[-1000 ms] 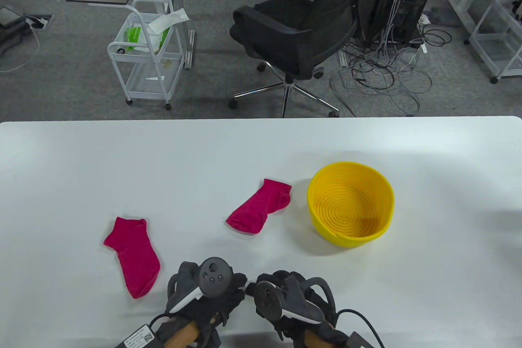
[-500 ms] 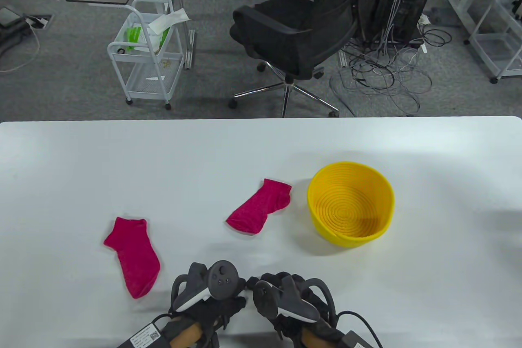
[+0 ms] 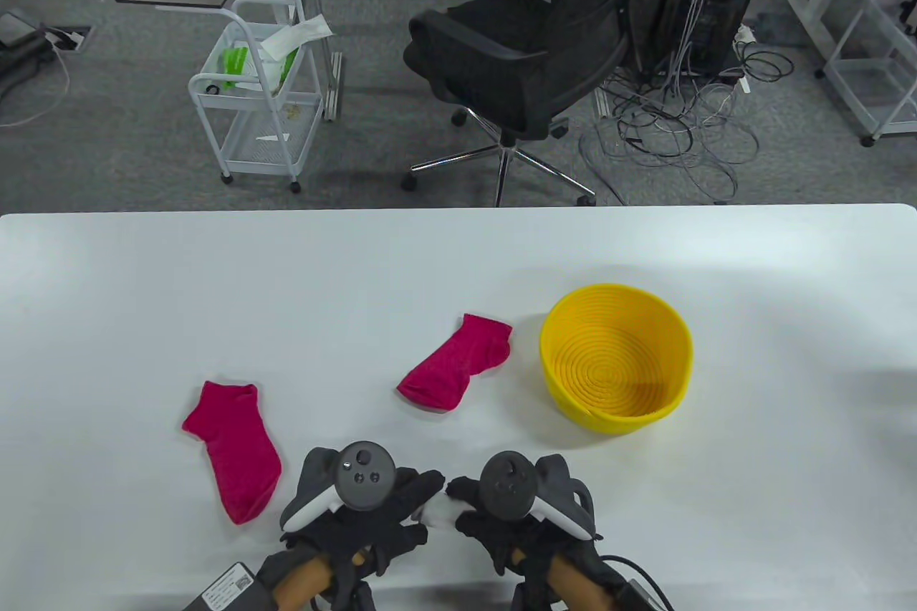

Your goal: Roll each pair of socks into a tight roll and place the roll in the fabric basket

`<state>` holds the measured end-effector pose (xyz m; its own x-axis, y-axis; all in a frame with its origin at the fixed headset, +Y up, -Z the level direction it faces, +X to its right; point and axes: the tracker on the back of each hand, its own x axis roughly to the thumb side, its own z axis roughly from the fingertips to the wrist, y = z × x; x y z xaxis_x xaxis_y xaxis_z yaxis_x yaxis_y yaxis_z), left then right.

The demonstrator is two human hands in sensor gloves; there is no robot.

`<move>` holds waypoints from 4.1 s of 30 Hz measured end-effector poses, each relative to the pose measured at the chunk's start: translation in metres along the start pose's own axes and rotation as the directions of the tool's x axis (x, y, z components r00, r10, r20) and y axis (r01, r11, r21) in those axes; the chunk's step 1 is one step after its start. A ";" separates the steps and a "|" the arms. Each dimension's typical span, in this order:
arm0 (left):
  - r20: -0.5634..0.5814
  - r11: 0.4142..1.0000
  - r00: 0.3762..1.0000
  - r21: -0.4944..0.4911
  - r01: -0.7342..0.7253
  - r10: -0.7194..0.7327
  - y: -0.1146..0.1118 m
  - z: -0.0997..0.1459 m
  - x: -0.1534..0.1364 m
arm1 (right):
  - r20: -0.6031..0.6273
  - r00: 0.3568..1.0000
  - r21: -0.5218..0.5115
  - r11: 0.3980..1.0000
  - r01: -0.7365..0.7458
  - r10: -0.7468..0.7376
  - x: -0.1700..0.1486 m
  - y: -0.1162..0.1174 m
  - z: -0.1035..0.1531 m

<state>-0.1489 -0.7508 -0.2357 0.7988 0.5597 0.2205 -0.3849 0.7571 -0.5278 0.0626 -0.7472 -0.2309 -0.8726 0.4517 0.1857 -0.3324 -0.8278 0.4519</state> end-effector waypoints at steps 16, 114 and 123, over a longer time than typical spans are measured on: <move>-0.017 0.988 0.999 0.150 -0.035 0.038 0.003 0.001 -0.001 | 0.038 0.998 -0.046 0.998 0.054 -0.052 0.007 -0.001 0.004; 0.206 0.802 0.942 0.495 -0.334 0.265 0.036 0.021 0.009 | 0.092 0.716 0.083 0.722 0.687 -0.692 0.008 -0.025 0.021; 0.307 0.685 0.814 0.440 -0.581 0.494 0.046 0.028 0.003 | 0.123 0.861 -0.035 0.865 0.501 -0.493 0.009 -0.028 0.022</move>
<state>-0.1774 -0.7050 -0.2367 0.3177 0.9327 0.1707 -0.9312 0.3409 -0.1291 0.0720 -0.7132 -0.2225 -0.5433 0.8383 0.0446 -0.7368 -0.5016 0.4534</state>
